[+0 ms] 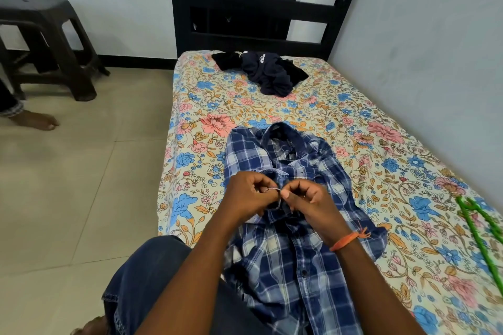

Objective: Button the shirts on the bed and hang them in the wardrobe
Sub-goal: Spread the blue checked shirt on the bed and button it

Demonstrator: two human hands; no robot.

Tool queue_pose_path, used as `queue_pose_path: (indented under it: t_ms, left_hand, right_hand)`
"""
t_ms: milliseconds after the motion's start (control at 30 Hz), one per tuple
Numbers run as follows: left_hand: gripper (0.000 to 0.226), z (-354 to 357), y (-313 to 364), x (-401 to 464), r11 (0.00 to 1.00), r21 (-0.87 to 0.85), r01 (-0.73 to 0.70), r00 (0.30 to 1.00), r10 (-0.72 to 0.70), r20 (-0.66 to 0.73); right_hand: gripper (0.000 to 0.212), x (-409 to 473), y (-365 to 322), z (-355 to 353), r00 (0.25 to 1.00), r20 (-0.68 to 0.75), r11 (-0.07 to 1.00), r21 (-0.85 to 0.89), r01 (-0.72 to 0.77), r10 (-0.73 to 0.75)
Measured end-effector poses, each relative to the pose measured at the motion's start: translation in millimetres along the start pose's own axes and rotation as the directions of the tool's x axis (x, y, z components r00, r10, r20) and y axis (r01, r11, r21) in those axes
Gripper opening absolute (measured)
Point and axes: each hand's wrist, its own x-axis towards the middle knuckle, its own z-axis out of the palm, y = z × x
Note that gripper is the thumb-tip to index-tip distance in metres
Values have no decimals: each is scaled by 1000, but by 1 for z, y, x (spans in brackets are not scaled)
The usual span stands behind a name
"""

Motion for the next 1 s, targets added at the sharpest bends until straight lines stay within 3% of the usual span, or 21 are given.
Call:
queue_pose_path:
  t_ms: [200, 367, 533, 667, 767, 867, 933, 1000]
  left_hand:
    - [20, -6, -3, 3, 994, -36, 106, 984, -100, 148]
    - [12, -2, -12, 7, 997, 65, 39, 992, -46, 121]
    - [16, 7, -19, 11, 947, 314, 70, 997, -79, 17]
    - [21, 5, -16, 12, 952, 288, 99, 993, -112, 28]
    - [22, 5, -11, 8, 923, 369, 114, 992, -128, 12]
    - [22, 6, -9, 4, 881, 463, 96, 995, -92, -31]
    - [12, 6, -11, 5, 878, 468, 100, 995, -77, -68]
    - [11, 6, -14, 7, 925, 368, 94, 993, -63, -95]
  right_hand:
    - [15, 4, 6, 0, 994, -14, 937, -335, 97, -108]
    - [17, 9, 16, 5, 985, 6, 866, -475, 155, -173]
    - [20, 12, 20, 12, 976, -23, 796, -583, 163, -217]
    - [25, 14, 19, 16, 970, -47, 753, -640, 155, -240]
    - [19, 14, 17, 15, 982, -58, 813, -571, 115, -179]
    - [15, 9, 12, 14, 994, -78, 935, -351, 46, -79]
    - [14, 3, 10, 16, 996, -76, 970, -243, 26, -46]
    - [14, 2, 11, 19, 995, -86, 977, -213, 25, -44]
